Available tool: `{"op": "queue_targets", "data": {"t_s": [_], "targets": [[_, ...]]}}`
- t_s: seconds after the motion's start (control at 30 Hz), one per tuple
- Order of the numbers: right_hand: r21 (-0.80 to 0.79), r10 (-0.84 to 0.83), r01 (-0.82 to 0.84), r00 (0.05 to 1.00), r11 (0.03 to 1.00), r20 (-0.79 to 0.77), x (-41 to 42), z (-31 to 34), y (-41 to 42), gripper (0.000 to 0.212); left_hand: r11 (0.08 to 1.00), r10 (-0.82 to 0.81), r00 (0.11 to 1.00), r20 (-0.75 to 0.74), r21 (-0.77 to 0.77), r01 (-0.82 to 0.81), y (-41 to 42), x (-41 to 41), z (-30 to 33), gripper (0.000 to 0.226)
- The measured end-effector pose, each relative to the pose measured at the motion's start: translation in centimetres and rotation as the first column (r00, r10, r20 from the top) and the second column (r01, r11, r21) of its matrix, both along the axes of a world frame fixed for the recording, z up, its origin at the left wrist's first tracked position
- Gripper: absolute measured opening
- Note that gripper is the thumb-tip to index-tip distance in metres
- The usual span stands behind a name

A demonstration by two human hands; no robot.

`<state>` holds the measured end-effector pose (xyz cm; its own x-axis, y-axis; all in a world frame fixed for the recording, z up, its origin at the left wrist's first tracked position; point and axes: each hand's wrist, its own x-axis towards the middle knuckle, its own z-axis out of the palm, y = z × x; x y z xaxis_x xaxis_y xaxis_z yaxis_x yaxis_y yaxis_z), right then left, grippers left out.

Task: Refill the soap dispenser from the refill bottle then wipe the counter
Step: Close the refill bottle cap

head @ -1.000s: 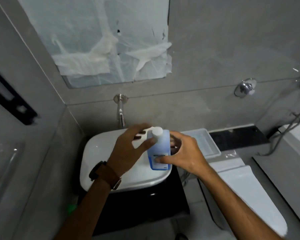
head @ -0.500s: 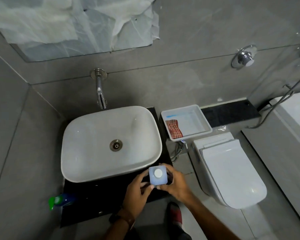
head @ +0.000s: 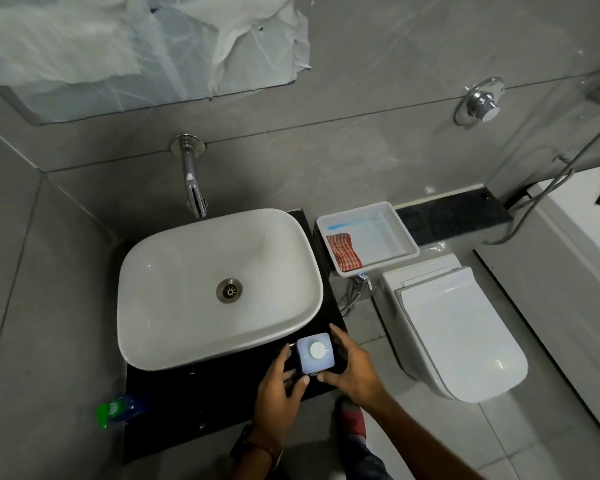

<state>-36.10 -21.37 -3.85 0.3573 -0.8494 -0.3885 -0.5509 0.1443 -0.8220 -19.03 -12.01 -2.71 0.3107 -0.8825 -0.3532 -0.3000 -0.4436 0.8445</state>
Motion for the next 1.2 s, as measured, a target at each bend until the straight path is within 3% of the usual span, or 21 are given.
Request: {"op": "queue_targets", "data": {"t_s": [0.17,0.37,0.5,0.6,0.7,0.8,0.87,1.07,1.2], "targets": [[-0.082,-0.024,0.019,0.998,0.996,-0.060,0.4,0.9,2.0,0.070,0.995,-0.098,0.990,0.102,0.011,0.097,-0.5,-1.1,-0.2,0.060],[-0.100,-0.222,0.215,0.973,0.971,-0.063,-2.2,1.7,0.3,0.054,0.986,-0.167,0.949,0.268,0.015,0.169,-5.0,-4.7,1.0,0.054],[-0.135,-0.300,0.294,0.954,0.946,-0.026,-6.7,1.9,-6.8,0.050,0.986,-0.157,0.959,0.235,-0.012,0.164,-12.3,-8.9,1.9,0.051],[-0.202,-0.247,0.241,0.969,0.949,-0.002,-9.9,1.3,-15.1,0.049,0.984,-0.160,0.964,0.214,-0.036,0.172,-19.9,-11.7,1.7,0.047],[-0.187,-0.226,0.219,0.974,0.958,-0.015,-12.3,-0.7,-24.1,0.032,0.986,-0.153,0.962,0.224,-0.031,0.164,-28.1,-13.9,0.0,0.043],[-0.271,-0.122,0.097,0.989,0.958,-0.078,-13.5,-2.9,-31.0,0.033,0.993,-0.105,0.970,0.221,-0.022,0.113,-35.4,-15.7,-2.2,0.044],[-0.255,-0.122,0.104,0.991,0.961,-0.056,-13.7,-4.9,-34.9,0.033,0.997,-0.048,0.971,0.235,-0.050,0.062,-39.4,-16.5,-3.8,0.044],[-0.243,-0.145,0.139,0.989,0.960,-0.006,-12.2,-9.0,-43.2,0.022,0.999,0.033,0.935,0.353,-0.051,-0.016,-47.0,-16.7,-8.2,0.043],[-0.250,-0.119,0.105,0.992,0.962,-0.043,-12.3,-11.7,-46.1,0.019,0.996,0.075,0.965,0.251,-0.056,-0.063,-50.3,-16.9,-10.9,0.041]]}}
